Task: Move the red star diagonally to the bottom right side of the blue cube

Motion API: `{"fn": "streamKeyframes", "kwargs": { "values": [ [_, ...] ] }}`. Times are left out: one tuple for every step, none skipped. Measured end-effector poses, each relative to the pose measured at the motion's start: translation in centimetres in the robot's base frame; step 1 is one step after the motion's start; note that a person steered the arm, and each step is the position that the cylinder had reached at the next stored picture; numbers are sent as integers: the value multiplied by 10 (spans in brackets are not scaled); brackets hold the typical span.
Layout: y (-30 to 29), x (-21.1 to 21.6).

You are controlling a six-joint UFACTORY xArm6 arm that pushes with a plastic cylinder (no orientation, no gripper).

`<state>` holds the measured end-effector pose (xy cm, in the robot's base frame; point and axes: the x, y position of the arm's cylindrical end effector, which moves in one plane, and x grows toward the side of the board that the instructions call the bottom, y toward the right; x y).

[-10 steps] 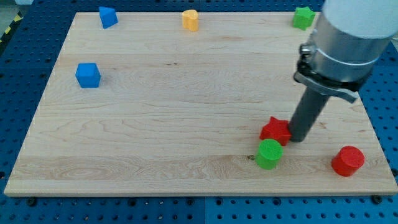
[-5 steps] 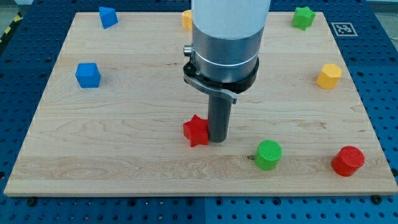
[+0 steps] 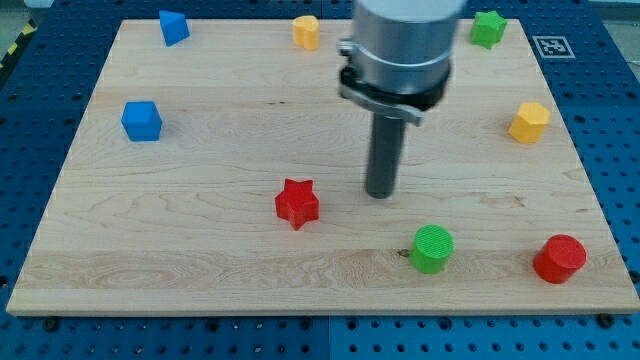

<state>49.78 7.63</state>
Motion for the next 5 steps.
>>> {"fn": "streamKeyframes", "kwargs": {
  "values": [
    [52,15],
    [85,45],
    [85,58],
    [80,70],
    [66,70]
  ]
}}
